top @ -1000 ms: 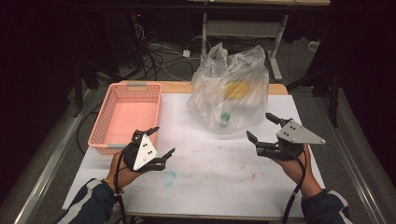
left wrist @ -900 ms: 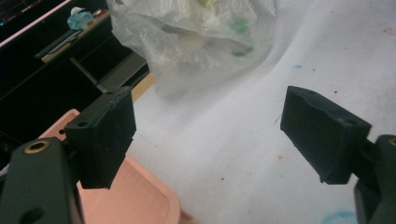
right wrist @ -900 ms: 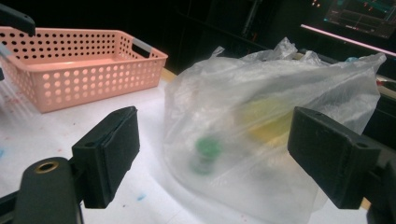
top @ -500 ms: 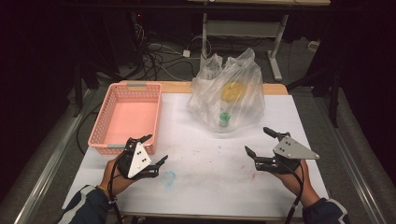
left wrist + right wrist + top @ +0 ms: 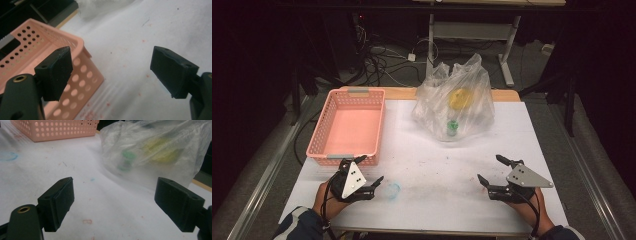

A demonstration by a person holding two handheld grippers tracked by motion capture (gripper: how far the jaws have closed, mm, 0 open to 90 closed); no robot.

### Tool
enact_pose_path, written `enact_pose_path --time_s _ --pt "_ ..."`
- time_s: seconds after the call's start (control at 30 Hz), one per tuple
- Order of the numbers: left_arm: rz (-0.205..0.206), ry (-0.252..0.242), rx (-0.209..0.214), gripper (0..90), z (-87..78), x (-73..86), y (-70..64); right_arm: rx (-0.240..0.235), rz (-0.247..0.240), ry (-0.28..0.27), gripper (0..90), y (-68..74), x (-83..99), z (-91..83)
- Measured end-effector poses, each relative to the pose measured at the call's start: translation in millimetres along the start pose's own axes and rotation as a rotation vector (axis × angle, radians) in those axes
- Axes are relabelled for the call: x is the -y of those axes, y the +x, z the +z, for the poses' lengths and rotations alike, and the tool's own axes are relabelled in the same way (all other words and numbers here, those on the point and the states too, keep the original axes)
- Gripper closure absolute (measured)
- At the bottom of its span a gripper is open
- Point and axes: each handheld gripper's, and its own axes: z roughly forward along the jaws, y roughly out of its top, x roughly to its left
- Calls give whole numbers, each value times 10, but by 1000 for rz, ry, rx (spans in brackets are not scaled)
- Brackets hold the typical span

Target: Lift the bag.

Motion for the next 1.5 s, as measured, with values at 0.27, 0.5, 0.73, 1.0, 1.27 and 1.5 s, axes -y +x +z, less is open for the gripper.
enact_pose_path --time_s 0.27,0.5,0.73,1.0,1.27,1.5 --pt "-9 3 4 176 -25 9 -14 -16 5 39 172 15 161 -20" --pt "-2 -3 21 176 -28 2 -31 -11 -18 37 172 45 148 -40" --pt "7 -4 21 176 -36 4 -37 -10 -31 40 172 73 133 -41" --pt "8 -1 28 176 -20 -2 -40 -18 -30 43 171 75 139 -34" --pt "9 4 33 176 -14 -4 -41 -21 -33 45 171 81 137 -26" --pt "11 22 39 176 42 -12 -39 -27 -38 51 171 70 139 -21"
